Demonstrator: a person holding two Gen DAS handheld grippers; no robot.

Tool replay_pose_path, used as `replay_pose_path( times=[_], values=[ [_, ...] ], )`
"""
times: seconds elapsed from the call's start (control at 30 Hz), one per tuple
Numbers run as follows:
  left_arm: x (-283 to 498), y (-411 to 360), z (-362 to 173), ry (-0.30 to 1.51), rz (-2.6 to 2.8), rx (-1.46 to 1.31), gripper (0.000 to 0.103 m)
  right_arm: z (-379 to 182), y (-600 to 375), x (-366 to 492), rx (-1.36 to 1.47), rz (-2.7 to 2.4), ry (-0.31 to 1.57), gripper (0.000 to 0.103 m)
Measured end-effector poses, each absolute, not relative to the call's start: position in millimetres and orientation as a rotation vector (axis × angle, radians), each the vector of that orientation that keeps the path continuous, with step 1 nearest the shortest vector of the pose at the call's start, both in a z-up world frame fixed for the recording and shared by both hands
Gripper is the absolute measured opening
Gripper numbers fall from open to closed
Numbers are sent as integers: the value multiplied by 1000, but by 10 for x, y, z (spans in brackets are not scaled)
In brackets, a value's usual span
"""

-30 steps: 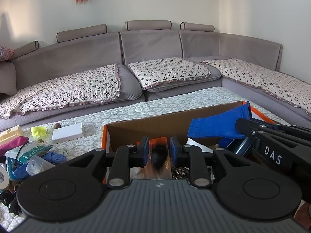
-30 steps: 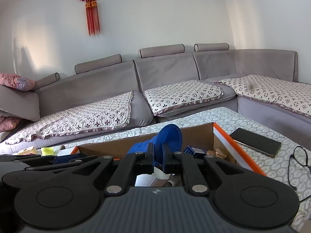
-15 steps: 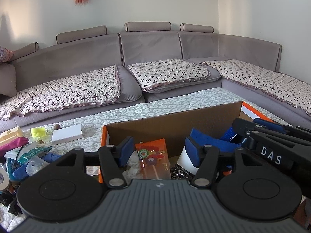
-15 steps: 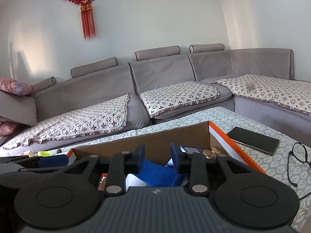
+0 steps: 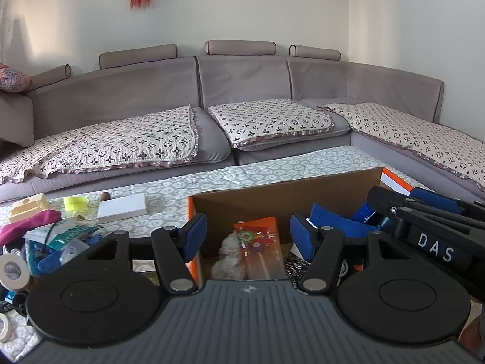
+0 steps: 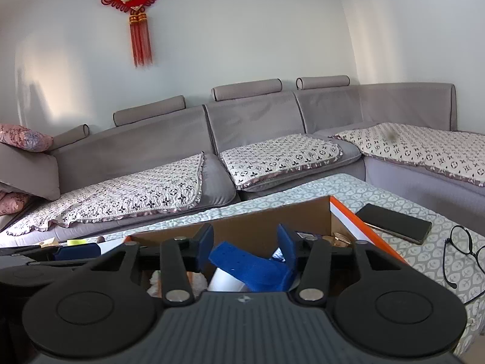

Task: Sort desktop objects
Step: 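Move both tools back over the cluttered objects on the bed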

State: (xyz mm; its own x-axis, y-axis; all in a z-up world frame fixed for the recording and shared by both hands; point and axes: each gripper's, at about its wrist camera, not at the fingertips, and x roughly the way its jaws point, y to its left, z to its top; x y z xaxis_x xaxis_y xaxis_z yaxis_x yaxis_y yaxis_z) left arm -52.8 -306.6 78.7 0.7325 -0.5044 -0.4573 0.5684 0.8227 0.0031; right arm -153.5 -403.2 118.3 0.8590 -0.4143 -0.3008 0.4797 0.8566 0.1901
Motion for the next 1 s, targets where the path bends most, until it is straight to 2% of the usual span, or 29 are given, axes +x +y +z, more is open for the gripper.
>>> replay_pose_path(
  times=[0.03,0.13,0.2,0.23,0.4,0.63,1.0],
  values=[
    [-528,-3048,790,459,-588,143,61,1193,-4015,-1538,264,-475,254,52],
    [-503,-2974,793,466,-567,121,65,1216,-3975,-1565,268,-500,237,76],
    [-491,-2915,791,469,-568,110,79,1235,-3967,-1592,283,-511,215,103],
    [-501,-2896,796,463,-569,105,82,1244,-3955,-1604,288,-509,205,103],
    [-534,-2836,794,449,-572,105,85,1238,-3862,-1586,281,-505,219,103],
    [-550,-2665,765,438,-528,84,103,1234,-3779,-1617,282,-520,217,103],
    [-530,-2094,502,485,-386,111,103,1200,-3277,-1505,263,-398,225,103]
  ],
)
